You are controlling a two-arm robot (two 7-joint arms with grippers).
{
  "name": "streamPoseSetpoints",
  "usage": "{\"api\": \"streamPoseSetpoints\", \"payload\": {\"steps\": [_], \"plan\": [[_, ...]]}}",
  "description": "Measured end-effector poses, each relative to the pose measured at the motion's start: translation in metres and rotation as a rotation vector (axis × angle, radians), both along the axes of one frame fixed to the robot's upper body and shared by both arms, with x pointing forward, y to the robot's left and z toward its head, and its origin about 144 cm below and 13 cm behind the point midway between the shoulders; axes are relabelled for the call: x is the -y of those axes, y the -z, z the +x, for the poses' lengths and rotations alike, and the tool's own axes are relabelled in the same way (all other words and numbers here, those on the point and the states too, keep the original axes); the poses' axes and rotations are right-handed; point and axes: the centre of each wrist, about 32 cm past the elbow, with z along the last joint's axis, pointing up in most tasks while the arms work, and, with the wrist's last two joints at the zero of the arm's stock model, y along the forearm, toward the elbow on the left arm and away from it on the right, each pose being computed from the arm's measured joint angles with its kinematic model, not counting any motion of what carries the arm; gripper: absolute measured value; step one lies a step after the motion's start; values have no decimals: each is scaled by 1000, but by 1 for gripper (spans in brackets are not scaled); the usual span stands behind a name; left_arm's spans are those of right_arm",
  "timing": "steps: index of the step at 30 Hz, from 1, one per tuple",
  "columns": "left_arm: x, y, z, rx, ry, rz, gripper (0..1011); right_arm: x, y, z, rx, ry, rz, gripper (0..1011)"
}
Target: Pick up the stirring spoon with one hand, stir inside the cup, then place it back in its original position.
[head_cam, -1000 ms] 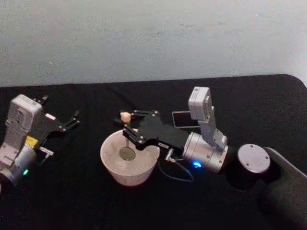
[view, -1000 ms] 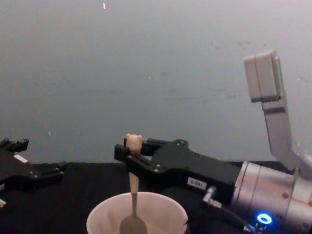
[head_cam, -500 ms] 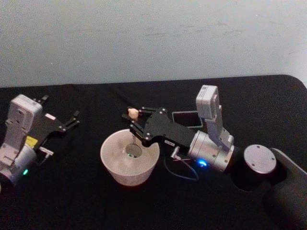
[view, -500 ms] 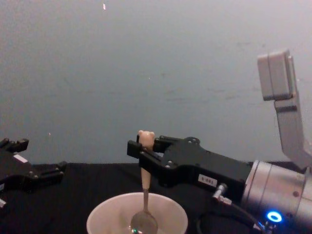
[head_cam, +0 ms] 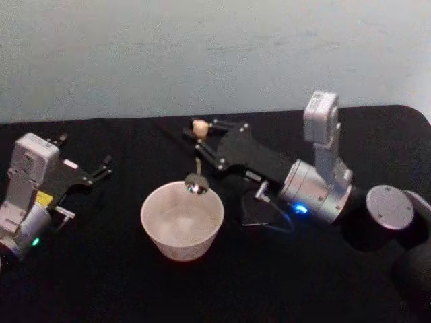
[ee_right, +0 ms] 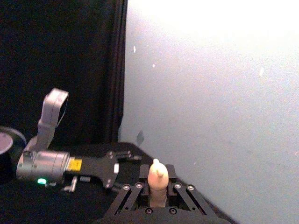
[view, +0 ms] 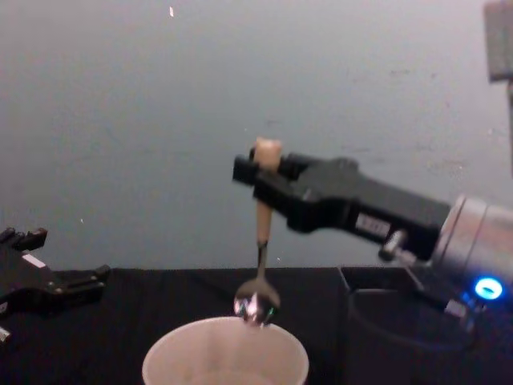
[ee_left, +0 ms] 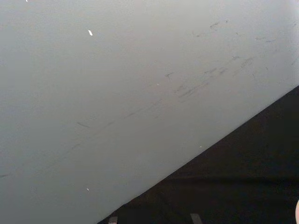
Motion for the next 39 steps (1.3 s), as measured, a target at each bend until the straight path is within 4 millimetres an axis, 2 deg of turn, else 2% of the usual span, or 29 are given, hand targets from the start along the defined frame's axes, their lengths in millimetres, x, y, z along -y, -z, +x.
{"api": "streamPoseSetpoints", "payload": {"steps": [8,14,24,30,39], "plan": [[0,0,0,0,0,0,1001,19,-28,-5,66,30,22,210],[0,0,0,0,0,0,1001,36,-37,-8,98,69,23,210],[0,0,0,0,0,0,1001,64,-41,-19,115,147,14,210],[0,0,0,0,0,0,1001,71,-37,-24,109,170,5,210],[0,0,0,0,0,0,1001,69,-27,-20,90,194,-2,210]]}}
